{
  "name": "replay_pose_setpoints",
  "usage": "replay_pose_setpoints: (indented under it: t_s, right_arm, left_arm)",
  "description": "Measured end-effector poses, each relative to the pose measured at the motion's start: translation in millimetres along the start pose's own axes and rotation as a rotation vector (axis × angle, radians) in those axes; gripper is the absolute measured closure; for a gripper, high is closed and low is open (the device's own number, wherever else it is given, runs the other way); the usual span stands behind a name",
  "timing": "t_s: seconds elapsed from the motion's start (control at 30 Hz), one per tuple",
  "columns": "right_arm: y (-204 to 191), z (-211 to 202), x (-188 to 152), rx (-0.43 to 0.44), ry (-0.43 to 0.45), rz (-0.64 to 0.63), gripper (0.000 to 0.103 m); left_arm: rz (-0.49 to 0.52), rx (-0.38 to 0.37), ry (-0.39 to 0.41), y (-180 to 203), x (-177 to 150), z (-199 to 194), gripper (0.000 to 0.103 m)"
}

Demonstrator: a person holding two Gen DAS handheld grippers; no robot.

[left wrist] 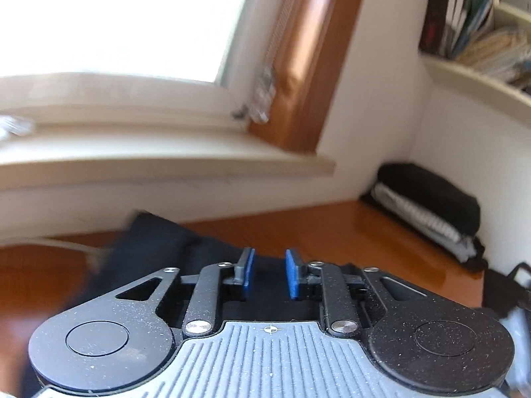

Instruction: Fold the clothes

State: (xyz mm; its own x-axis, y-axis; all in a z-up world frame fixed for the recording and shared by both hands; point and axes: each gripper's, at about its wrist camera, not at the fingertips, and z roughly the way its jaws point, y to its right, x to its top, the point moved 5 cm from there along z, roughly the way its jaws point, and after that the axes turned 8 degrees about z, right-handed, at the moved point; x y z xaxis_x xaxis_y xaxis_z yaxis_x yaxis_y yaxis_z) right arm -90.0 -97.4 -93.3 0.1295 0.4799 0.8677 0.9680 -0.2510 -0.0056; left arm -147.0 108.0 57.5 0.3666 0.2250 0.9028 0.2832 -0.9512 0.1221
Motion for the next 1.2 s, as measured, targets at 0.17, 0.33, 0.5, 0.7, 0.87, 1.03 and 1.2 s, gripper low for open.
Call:
replay_pose_setpoints:
  t_s: [0.17, 0.33, 0.5, 0.7, 0.87, 1.03, 1.2]
  right_arm:
    - [27, 11, 8, -0.166, -0.014, -0.085, 0.062]
    - [39, 12, 10, -0.171, 0.002, 0.015, 0.061]
    - [38, 20, 11, -0.183, 0.008, 0.017, 0.06]
    - [46, 16, 10, -0.137, 0.006, 0.088, 0.06]
    - [45, 15, 9, -0.138, 0.012, 0.083, 0.06]
    - [44, 15, 9, -0.143, 0.017, 0.069, 0.06]
    - [42, 15, 9, -0.149, 0.019, 0.065, 0.06]
  left_arm:
    - [-0.021, 0.097, 0.014, -54, -6, -61, 0.08]
    - [-0.054, 0.065, 0.024, -58, -27, -91, 0.09]
    - [-0.015, 0.048, -0.075, -35, -36, -69, 0.089]
    - [-0.019, 0.104, -0.13, -31, -58, -65, 0.083]
    - [-0.044, 0.123, -0.15, -33, -68, -66, 0.077]
    - [-0.106, 0.106, -0.154, -41, -71, -63, 0.073]
    - [-0.175, 0.062, -0.169, -51, -72, -54, 0.06]
